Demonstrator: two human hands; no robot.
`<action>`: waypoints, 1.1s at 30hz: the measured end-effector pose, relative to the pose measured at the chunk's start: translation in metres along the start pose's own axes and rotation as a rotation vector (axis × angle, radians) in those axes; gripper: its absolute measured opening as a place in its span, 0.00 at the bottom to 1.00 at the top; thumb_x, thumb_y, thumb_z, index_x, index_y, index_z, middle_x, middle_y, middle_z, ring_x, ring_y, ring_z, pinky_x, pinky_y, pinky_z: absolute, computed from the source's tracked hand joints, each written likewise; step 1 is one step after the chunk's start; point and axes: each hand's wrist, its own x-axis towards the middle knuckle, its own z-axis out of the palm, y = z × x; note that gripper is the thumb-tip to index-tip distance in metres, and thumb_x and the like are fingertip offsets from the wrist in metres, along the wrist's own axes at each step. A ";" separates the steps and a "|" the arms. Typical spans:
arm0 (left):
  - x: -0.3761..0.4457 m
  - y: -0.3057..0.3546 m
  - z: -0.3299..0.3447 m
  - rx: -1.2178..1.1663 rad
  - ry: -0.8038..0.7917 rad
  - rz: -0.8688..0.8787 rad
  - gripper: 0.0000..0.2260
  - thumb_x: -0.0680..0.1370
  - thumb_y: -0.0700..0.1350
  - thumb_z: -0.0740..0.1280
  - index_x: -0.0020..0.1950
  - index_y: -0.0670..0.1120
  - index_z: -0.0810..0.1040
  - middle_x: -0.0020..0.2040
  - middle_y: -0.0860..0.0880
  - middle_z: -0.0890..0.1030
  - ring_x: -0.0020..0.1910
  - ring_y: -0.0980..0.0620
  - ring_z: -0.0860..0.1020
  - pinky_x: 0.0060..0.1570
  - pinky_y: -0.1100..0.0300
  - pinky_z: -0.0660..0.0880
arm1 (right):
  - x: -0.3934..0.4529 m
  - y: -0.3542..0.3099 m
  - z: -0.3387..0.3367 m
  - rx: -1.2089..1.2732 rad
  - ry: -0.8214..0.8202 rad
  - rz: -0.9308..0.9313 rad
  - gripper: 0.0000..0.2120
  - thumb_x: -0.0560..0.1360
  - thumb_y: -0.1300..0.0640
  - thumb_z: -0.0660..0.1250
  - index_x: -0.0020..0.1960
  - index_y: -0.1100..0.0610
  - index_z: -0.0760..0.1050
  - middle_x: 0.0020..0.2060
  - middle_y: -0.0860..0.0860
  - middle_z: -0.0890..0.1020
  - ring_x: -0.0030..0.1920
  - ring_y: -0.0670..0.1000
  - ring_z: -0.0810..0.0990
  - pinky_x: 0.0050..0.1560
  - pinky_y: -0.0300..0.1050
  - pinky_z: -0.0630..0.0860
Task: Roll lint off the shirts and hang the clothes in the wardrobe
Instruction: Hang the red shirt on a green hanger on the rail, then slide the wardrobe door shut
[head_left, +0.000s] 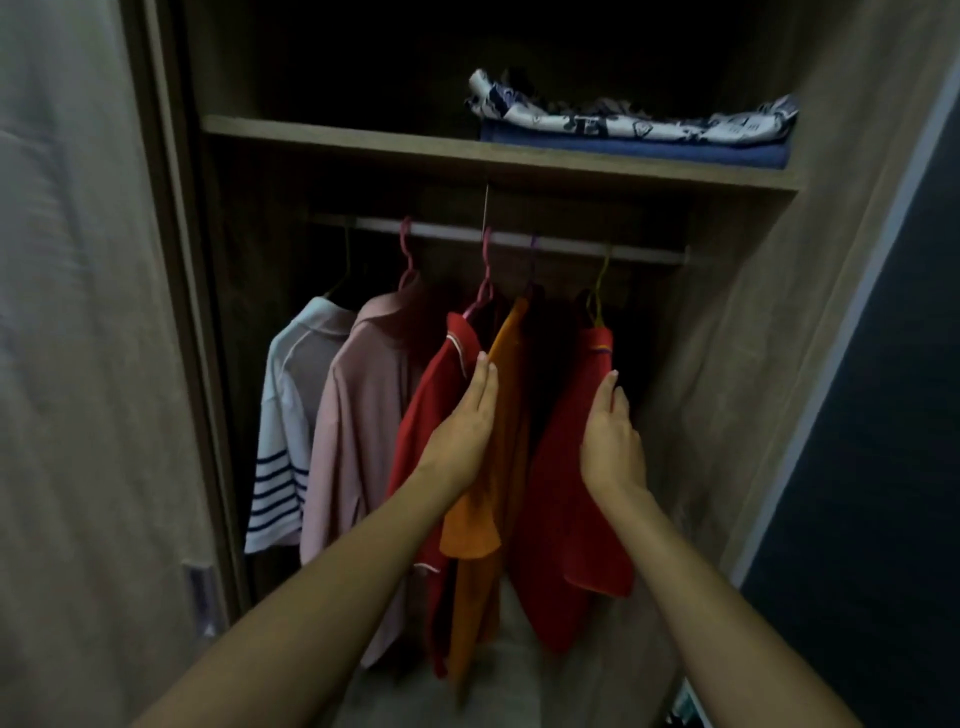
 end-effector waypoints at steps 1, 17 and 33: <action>-0.003 0.002 -0.005 0.042 -0.020 -0.037 0.33 0.78 0.33 0.57 0.79 0.48 0.45 0.78 0.59 0.43 0.65 0.47 0.72 0.45 0.62 0.75 | -0.002 0.002 0.001 0.007 0.012 -0.010 0.37 0.77 0.70 0.60 0.78 0.62 0.41 0.77 0.61 0.53 0.67 0.61 0.73 0.60 0.50 0.75; -0.126 -0.080 -0.171 0.430 0.323 -0.024 0.28 0.78 0.41 0.61 0.75 0.34 0.57 0.76 0.34 0.55 0.76 0.37 0.52 0.75 0.47 0.53 | -0.149 -0.125 0.030 0.230 0.027 -0.589 0.34 0.77 0.52 0.60 0.78 0.63 0.51 0.78 0.58 0.53 0.78 0.55 0.49 0.77 0.54 0.52; -0.175 -0.317 -0.263 0.794 0.076 0.025 0.35 0.78 0.58 0.59 0.78 0.41 0.50 0.78 0.38 0.49 0.77 0.39 0.47 0.74 0.43 0.53 | -0.263 -0.304 0.208 0.030 -0.282 -0.651 0.39 0.68 0.51 0.70 0.75 0.62 0.62 0.75 0.57 0.63 0.75 0.55 0.62 0.72 0.50 0.54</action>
